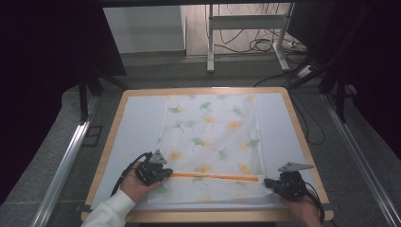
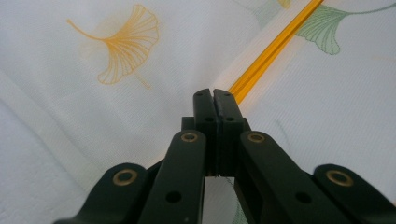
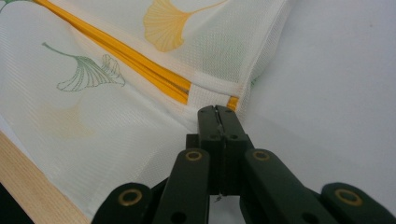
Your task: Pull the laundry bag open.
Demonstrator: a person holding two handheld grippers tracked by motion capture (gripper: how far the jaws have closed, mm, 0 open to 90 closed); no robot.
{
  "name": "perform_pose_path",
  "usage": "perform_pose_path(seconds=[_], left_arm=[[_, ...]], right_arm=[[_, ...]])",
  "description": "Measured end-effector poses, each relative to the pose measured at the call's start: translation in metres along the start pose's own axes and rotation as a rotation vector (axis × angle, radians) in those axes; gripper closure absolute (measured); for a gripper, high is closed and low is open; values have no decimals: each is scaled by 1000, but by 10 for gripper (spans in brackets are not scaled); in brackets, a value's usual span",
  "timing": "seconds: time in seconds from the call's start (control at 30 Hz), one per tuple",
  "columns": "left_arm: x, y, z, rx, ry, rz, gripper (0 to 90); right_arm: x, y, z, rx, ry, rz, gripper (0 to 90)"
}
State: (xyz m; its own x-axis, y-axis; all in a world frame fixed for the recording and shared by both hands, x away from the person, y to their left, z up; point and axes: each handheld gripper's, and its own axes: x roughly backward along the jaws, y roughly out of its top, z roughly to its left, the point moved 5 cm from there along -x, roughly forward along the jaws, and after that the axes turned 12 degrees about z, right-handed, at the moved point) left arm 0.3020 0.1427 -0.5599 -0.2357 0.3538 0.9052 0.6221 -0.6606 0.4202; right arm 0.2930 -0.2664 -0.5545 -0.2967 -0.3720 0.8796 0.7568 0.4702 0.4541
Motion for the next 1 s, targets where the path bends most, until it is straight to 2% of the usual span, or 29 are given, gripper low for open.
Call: perform_pose_path(seconds=[0.3, 0.6, 0.73, 1.0], left_arm=[[3, -6, 5, 9, -5, 2, 900], [5, -11, 6, 4, 10, 17, 900], [7, -14, 8, 16, -2, 11, 900], [8, -17, 8, 12, 10, 16, 900]], right_arm=[[0, 0, 0, 0, -3, -2, 899], [0, 0, 0, 0, -1, 0, 899], [0, 0, 0, 1, -1, 0, 899], [0, 0, 1, 2, -6, -2, 899]])
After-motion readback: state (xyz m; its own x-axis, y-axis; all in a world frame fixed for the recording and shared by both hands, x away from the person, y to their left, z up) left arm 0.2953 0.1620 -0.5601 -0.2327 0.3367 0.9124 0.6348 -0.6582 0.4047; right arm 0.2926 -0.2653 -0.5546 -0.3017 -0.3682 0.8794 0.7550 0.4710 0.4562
